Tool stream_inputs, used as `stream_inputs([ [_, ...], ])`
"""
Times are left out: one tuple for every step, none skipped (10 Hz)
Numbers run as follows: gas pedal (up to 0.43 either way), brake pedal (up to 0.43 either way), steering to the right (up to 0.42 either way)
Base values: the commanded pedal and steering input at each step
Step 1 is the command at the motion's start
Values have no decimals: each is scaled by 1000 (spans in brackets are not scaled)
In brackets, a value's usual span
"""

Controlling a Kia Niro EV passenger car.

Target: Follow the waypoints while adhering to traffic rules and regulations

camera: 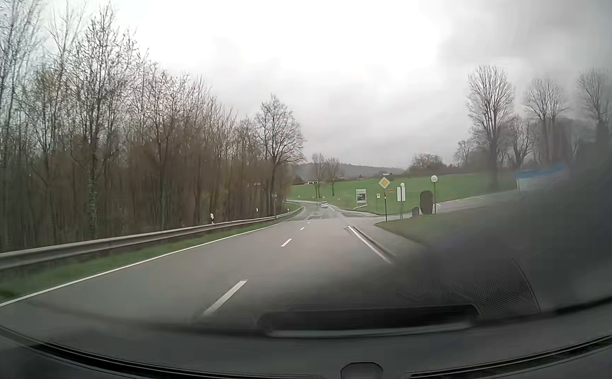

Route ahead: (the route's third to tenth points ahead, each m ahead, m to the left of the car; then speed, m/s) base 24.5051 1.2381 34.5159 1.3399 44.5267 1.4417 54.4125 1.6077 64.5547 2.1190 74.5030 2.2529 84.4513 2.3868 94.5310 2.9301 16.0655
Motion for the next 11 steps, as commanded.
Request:
stream_inputs([
  [0, 85, 1],
  [0, 85, 0],
  [0, 85, 0],
  [0, 85, -2],
  [0, 91, -4],
  [0, 91, -4],
  [0, 91, -4],
  [0, 91, -4],
  [0, 91, -3],
  [0, 91, -1],
  [0, 91, 0],
])
